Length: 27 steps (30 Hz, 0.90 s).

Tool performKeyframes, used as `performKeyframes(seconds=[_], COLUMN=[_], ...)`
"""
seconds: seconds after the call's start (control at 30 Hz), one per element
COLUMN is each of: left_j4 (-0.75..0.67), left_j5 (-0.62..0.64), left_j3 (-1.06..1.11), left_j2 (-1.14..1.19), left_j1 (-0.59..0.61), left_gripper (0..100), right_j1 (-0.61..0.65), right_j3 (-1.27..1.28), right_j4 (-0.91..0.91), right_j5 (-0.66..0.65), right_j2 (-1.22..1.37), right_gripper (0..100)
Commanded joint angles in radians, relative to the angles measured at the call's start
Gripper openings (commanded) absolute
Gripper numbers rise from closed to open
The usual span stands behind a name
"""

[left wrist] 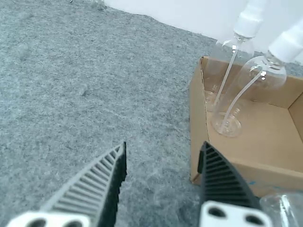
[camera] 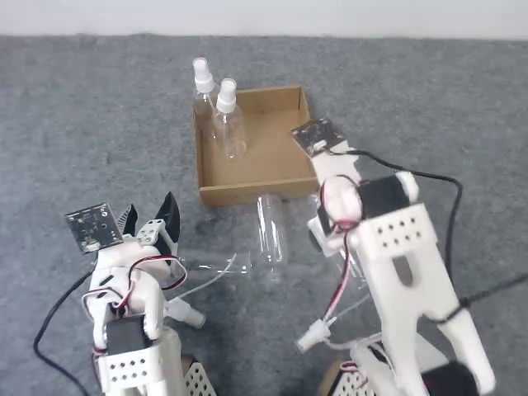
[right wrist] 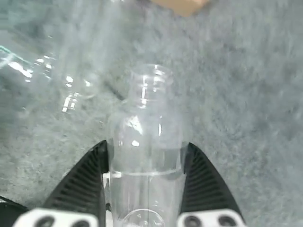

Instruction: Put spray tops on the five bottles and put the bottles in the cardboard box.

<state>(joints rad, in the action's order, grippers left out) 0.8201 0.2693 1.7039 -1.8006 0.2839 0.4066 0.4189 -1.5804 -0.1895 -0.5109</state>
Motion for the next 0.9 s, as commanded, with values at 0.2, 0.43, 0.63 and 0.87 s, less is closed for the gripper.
performKeyframes(seconds=[0.2,0.43,0.63,0.87], left_j4=[-0.003,-0.003,-0.003,0.000], left_j5=[0.011,0.011,0.011,0.009], left_j3=[-0.018,-0.018,-0.018,-0.018], left_j2=[-0.021,-0.021,-0.021,-0.021], left_j1=[0.002,0.000,0.000,0.002], left_gripper=[23,23,23,23], right_j1=[0.183,0.189,0.186,0.182], right_j3=[0.143,0.238,0.376,0.522], right_j4=[0.232,0.421,0.634,0.843], right_j5=[0.104,0.106,0.157,0.227], right_j2=[-0.262,-0.337,-0.389,-0.449], right_gripper=[0.6,0.6,0.6,0.6])
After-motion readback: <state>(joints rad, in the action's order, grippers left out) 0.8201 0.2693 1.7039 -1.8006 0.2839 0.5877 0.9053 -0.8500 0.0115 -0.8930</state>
